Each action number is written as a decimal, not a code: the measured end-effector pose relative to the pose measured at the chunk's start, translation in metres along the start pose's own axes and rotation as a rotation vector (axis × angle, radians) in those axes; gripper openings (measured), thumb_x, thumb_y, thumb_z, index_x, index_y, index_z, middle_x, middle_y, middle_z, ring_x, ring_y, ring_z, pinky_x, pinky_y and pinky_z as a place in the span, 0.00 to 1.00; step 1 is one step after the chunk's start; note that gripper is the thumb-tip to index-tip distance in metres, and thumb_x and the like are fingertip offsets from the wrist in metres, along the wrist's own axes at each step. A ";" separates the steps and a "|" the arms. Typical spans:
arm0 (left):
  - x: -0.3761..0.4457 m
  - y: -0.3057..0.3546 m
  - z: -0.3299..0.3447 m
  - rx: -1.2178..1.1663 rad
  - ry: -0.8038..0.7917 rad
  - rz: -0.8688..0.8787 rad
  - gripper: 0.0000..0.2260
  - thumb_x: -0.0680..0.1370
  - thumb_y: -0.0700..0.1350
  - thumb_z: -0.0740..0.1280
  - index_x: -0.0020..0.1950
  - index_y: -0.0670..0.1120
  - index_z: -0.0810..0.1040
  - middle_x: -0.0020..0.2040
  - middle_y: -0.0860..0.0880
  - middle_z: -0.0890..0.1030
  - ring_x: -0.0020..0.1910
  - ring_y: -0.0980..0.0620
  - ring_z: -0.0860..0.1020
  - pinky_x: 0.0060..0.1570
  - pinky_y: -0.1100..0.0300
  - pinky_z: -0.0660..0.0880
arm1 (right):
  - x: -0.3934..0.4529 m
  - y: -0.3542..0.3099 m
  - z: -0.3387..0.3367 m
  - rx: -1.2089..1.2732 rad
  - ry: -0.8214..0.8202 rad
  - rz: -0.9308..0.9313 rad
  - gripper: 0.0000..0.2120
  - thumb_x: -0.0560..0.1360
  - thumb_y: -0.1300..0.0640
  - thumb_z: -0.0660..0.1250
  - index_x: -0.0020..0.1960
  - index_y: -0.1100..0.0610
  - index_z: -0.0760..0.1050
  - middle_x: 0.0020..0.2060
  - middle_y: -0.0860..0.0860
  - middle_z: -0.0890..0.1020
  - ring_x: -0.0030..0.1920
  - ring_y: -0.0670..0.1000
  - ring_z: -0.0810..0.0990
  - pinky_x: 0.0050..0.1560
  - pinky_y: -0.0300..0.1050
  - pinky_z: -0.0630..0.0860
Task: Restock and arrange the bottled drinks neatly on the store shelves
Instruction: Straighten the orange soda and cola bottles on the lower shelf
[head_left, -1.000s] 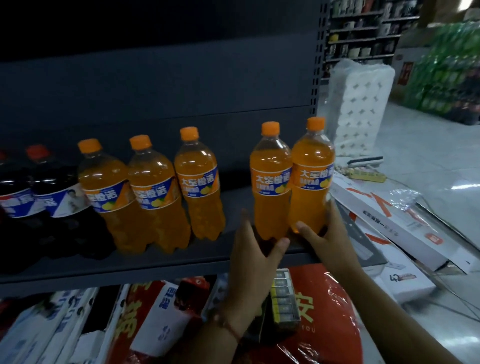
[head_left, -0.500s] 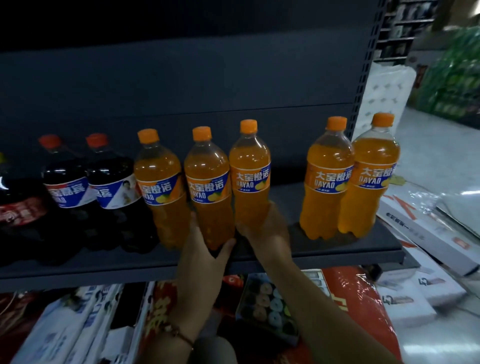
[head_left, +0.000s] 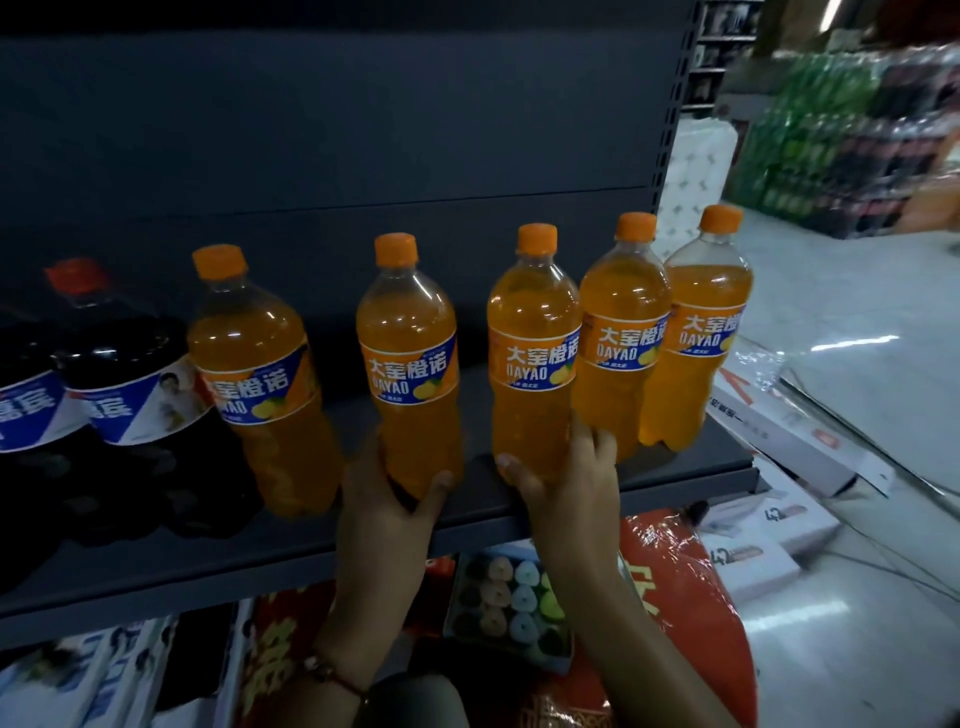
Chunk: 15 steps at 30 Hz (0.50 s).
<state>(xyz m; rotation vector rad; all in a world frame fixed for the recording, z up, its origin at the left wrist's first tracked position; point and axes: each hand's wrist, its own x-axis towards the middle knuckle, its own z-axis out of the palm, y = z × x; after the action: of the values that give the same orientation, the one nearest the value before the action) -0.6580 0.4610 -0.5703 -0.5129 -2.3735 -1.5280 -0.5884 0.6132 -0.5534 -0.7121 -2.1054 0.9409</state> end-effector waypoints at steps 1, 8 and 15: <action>0.000 0.002 0.001 -0.005 -0.002 0.000 0.30 0.73 0.55 0.73 0.72 0.56 0.66 0.64 0.53 0.72 0.59 0.59 0.72 0.53 0.65 0.70 | 0.000 0.000 0.000 0.005 0.010 0.003 0.39 0.68 0.41 0.74 0.72 0.50 0.61 0.62 0.48 0.69 0.62 0.52 0.71 0.60 0.49 0.73; -0.004 0.012 0.007 -0.020 -0.053 0.003 0.30 0.73 0.56 0.74 0.72 0.59 0.67 0.63 0.55 0.72 0.57 0.63 0.70 0.49 0.67 0.68 | -0.004 0.001 0.002 0.031 0.062 -0.005 0.38 0.69 0.41 0.73 0.71 0.51 0.61 0.60 0.49 0.71 0.61 0.52 0.71 0.59 0.51 0.73; -0.006 0.015 0.011 0.017 -0.081 0.019 0.27 0.74 0.59 0.72 0.70 0.62 0.66 0.63 0.56 0.75 0.60 0.55 0.76 0.54 0.52 0.77 | -0.005 0.004 0.006 0.008 0.069 -0.007 0.39 0.69 0.39 0.72 0.72 0.52 0.60 0.61 0.51 0.71 0.61 0.52 0.69 0.62 0.51 0.71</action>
<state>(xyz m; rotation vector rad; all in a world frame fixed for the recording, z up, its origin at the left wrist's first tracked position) -0.6468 0.4755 -0.5647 -0.6023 -2.4327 -1.5049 -0.5895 0.6097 -0.5613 -0.7229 -2.0420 0.9082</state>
